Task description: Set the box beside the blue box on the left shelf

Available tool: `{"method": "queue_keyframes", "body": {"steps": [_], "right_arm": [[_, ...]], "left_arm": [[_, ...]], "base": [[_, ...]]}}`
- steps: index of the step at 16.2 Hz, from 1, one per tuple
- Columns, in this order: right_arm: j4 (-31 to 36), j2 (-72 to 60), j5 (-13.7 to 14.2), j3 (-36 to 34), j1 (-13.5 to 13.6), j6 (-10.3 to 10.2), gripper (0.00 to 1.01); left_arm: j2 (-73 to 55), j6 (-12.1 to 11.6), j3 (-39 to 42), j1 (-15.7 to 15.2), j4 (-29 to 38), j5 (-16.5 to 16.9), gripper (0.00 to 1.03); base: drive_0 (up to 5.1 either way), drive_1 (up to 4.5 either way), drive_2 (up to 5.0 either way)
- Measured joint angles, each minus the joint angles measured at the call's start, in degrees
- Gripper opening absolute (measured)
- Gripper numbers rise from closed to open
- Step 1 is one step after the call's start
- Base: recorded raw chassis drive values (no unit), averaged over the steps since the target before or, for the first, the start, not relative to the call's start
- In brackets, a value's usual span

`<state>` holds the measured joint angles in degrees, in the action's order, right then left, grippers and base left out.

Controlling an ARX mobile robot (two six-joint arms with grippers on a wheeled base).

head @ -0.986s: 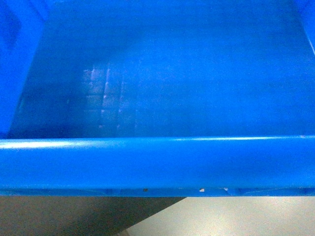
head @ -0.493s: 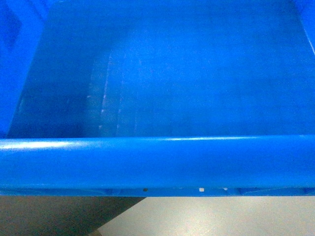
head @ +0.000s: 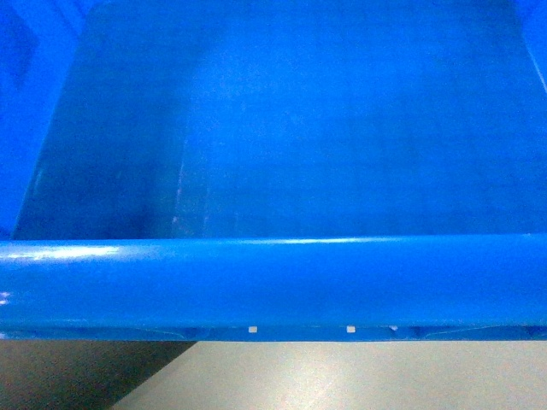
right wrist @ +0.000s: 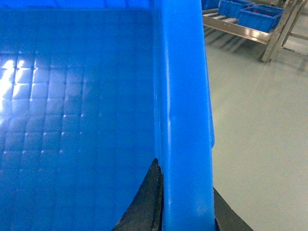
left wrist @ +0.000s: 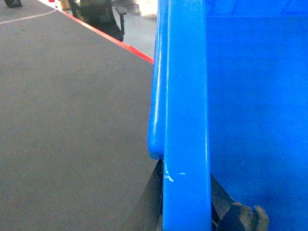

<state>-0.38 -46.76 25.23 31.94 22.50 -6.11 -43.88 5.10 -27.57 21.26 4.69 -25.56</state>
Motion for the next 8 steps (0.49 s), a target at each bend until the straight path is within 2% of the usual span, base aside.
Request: {"method": "queue_keyframes", "body": {"steps": [8], "right_arm": [[0.0,0.0,0.0,0.0,0.0,0.0,0.09]], "left_arm": [[0.0,0.0,0.0,0.0,0.0,0.0,0.09]], "base": [[-1.5,-1.53,-1.5]]}}
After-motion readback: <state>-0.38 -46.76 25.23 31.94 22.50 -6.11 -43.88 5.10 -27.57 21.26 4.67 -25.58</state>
